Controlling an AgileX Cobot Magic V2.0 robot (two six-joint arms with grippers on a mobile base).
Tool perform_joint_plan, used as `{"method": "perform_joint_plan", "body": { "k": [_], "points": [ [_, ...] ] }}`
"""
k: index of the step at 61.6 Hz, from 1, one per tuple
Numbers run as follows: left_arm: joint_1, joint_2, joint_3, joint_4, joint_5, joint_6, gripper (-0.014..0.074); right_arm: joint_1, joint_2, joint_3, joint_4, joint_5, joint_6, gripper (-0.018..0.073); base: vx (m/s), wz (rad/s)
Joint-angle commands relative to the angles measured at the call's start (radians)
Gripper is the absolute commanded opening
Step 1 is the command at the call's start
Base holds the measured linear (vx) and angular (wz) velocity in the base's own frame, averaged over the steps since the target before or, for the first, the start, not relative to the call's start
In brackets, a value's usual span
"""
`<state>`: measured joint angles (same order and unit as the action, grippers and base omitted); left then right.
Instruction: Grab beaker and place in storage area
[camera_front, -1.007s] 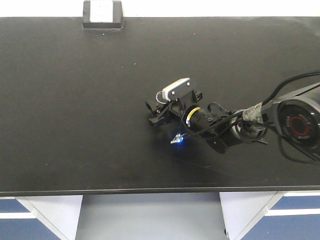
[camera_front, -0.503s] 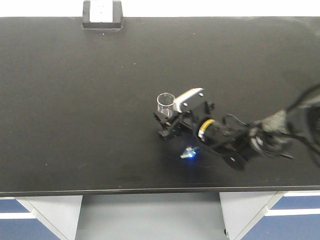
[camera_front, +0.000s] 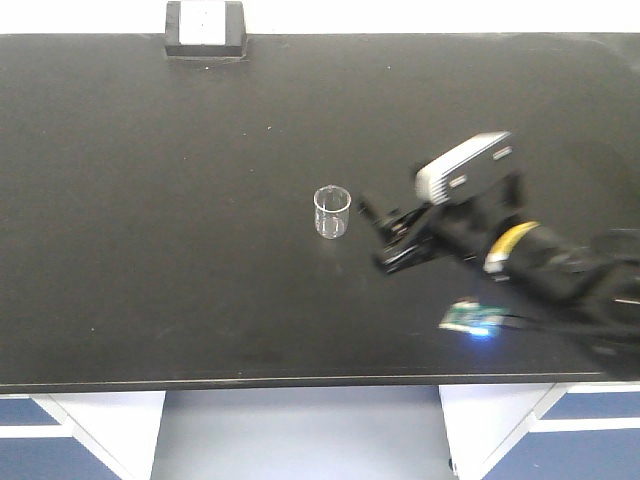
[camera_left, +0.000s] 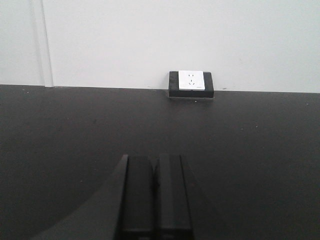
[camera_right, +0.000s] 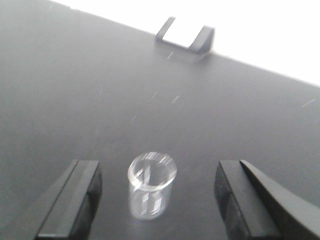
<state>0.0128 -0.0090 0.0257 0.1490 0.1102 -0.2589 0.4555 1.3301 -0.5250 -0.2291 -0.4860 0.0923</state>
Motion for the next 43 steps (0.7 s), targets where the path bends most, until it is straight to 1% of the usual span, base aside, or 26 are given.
{"method": "perform_joint_plan", "body": {
  "k": [1, 10, 14, 27, 41, 43],
  "points": [
    [-0.006, -0.019, 0.022, -0.006, -0.084, -0.006, -0.0008, -0.002, -0.161, -0.021, 0.009, 0.061, -0.001, 0.0536, 0.0, 0.0],
    [-0.006, -0.019, 0.022, -0.006, -0.084, -0.006, -0.0008, -0.002, -0.345, -0.021, 0.012, 0.193, 0.002, 0.0535, 0.0, 0.0],
    [-0.006, -0.019, 0.022, -0.006, -0.084, -0.006, -0.0008, -0.002, -0.404, -0.021, 0.012, 0.22, 0.001, 0.0531, 0.0, 0.0],
    [-0.006, -0.019, 0.022, -0.006, -0.084, -0.006, -0.0008, -0.002, -0.506, -0.021, 0.012, 0.225, 0.001, 0.0531, 0.0, 0.0],
    [-0.006, -0.019, 0.022, -0.006, -0.084, -0.006, -0.0008, -0.002, -0.513, -0.008, 0.012, 0.225, -0.001, 0.0529, 0.0, 0.0],
    [-0.006, -0.019, 0.022, -0.006, -0.084, -0.006, -0.0008, -0.014, -0.521, -0.004, 0.019, 0.235, -0.003, 0.0526, 0.0, 0.0]
  ]
}}
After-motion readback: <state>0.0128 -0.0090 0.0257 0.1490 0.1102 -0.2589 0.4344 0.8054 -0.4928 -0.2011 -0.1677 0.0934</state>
